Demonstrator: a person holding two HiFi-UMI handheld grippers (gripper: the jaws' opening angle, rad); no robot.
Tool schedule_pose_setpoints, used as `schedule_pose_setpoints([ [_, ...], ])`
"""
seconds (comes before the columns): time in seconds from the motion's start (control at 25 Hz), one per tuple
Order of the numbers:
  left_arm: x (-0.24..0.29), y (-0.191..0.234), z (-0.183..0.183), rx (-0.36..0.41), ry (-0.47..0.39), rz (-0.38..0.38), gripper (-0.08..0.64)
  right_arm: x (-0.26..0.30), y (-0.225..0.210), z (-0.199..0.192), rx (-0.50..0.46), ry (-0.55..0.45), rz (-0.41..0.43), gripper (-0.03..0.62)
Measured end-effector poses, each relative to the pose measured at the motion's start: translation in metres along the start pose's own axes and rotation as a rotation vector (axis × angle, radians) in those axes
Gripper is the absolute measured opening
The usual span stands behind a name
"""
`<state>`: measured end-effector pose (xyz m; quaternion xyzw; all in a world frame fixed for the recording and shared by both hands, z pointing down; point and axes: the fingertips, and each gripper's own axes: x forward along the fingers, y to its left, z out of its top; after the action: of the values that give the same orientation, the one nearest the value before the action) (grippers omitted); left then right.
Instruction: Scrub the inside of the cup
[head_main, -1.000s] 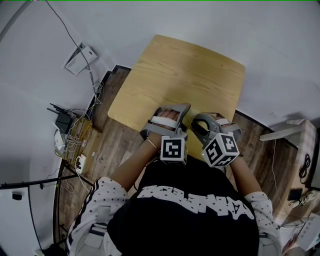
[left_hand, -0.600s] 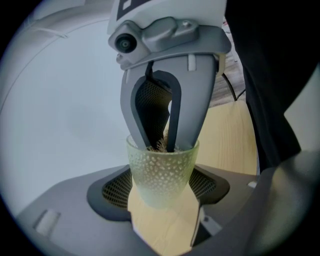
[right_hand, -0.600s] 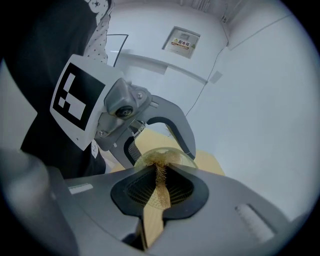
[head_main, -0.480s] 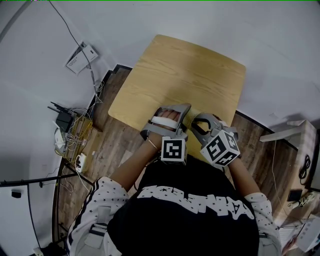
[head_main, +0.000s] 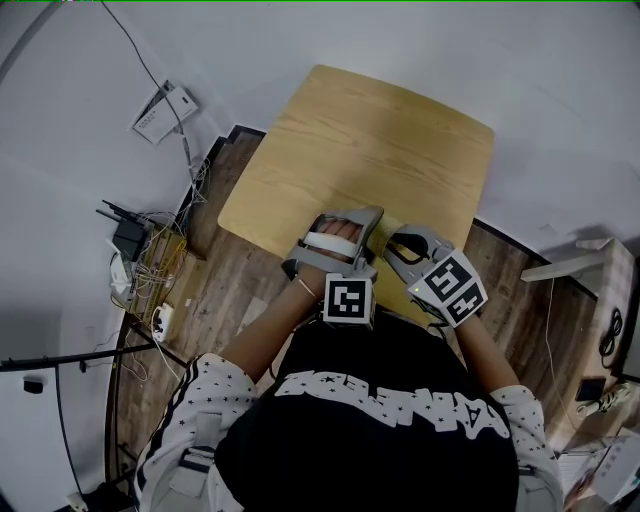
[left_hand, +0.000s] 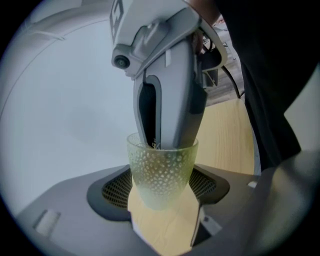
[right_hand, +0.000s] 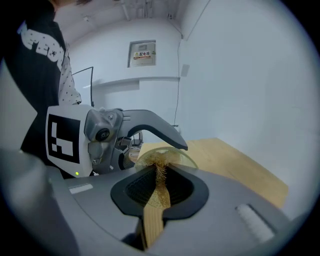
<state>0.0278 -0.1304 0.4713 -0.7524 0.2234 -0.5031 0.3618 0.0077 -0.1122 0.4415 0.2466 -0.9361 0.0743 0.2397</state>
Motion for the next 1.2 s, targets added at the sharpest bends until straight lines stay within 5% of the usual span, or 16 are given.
schedule_pose_setpoints([
  [0.92, 0.003, -0.003, -0.011, 0.049, 0.014, -0.014, 0.356, 0.005, -0.012, 0.002, 0.537, -0.149, 0.106, 0.054],
  [1.2, 0.008, -0.003, -0.013, 0.053, 0.004, -0.016, 0.356, 0.008, -0.017, 0.000, 0.584, -0.159, 0.107, 0.054],
])
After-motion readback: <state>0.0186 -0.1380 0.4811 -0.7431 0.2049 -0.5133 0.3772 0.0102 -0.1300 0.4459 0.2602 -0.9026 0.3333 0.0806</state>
